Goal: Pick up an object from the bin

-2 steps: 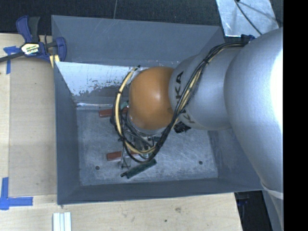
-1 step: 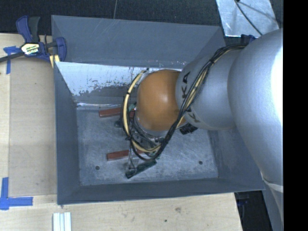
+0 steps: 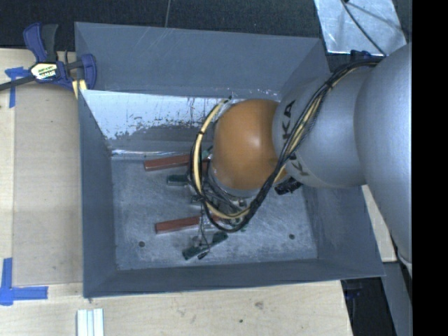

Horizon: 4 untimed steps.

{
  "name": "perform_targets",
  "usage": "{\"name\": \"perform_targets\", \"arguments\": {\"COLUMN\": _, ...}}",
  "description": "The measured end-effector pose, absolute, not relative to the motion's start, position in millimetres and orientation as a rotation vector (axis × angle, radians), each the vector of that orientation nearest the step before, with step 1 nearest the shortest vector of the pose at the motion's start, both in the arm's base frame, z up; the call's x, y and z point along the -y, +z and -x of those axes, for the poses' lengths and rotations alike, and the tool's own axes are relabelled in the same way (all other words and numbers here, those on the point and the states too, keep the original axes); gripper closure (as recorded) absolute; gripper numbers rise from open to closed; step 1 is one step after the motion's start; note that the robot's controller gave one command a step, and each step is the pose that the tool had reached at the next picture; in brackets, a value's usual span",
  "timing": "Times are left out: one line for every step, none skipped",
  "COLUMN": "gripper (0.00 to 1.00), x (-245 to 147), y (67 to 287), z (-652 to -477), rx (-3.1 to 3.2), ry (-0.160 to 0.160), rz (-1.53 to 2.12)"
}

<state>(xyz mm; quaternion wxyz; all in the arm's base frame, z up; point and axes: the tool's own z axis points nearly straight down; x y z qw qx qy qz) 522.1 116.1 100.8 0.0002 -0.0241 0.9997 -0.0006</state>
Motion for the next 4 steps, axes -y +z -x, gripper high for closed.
{"name": "perform_targets", "arguments": {"gripper": 0.00, "x": -125.1, "y": 75.6, "z": -520.3, "rx": -3.138, "ry": 0.000, "rz": 0.134}}
{"name": "perform_targets", "arguments": {"gripper": 1.00, "x": -119.3, "y": 71.6, "z": -521.6, "rx": -3.120, "ry": 0.004, "rz": 0.299}}
{"name": "perform_targets", "arguments": {"gripper": 1.00, "x": -119.3, "y": 71.6, "z": -521.7, "rx": -3.120, "ry": 0.004, "rz": 0.299}}
{"name": "perform_targets", "arguments": {"gripper": 1.00, "x": -119.0, "y": 75.5, "z": -520.5, "rx": -3.124, "ry": 0.003, "rz": 0.299}}
